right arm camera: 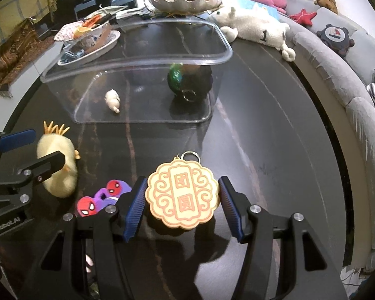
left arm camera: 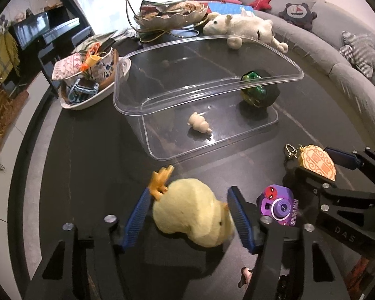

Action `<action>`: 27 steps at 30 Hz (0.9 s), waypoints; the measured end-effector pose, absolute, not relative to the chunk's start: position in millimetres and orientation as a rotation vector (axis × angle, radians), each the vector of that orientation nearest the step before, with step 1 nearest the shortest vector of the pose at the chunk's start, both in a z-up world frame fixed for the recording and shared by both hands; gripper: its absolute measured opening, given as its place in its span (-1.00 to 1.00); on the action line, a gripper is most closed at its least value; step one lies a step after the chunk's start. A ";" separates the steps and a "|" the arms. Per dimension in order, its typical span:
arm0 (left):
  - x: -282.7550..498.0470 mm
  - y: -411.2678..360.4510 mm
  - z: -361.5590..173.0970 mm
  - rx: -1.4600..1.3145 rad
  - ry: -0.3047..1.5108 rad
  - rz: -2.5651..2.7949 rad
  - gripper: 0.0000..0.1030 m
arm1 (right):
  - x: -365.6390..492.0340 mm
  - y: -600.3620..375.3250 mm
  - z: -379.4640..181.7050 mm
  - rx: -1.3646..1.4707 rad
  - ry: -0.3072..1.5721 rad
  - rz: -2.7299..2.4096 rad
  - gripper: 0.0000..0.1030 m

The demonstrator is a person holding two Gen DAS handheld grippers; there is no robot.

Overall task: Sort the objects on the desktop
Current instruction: 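Close the right tool on the round cookie keychain while the left tool holds the duck, then carry the duck in the left tool and keychain in the right tool over the clear box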

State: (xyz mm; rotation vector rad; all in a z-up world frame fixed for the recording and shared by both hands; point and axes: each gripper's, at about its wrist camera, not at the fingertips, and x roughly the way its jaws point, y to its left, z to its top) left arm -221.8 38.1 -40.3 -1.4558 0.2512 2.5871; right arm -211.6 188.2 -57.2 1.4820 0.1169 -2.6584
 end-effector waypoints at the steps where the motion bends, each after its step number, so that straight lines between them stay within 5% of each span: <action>1: -222.9 37.3 -41.5 -1.470 0.245 2.581 -0.09 | -211.1 187.4 -56.1 1.479 0.119 -2.659 0.06; 2: -223.7 36.4 -43.4 -1.489 0.234 2.571 -0.22 | -210.7 186.7 -55.0 1.477 0.119 -2.659 0.06; 8: -222.8 33.5 -46.3 -1.468 0.203 2.566 -0.21 | -209.2 185.8 -50.6 1.472 0.111 -2.654 0.06; 13: -226.9 36.2 -52.8 -1.498 0.207 2.524 0.04 | -211.1 187.2 -51.0 1.480 0.079 -2.639 0.06; 27: -235.3 32.3 -65.5 -1.559 0.133 2.527 0.00 | -214.6 196.6 -60.2 1.519 0.005 -2.620 0.06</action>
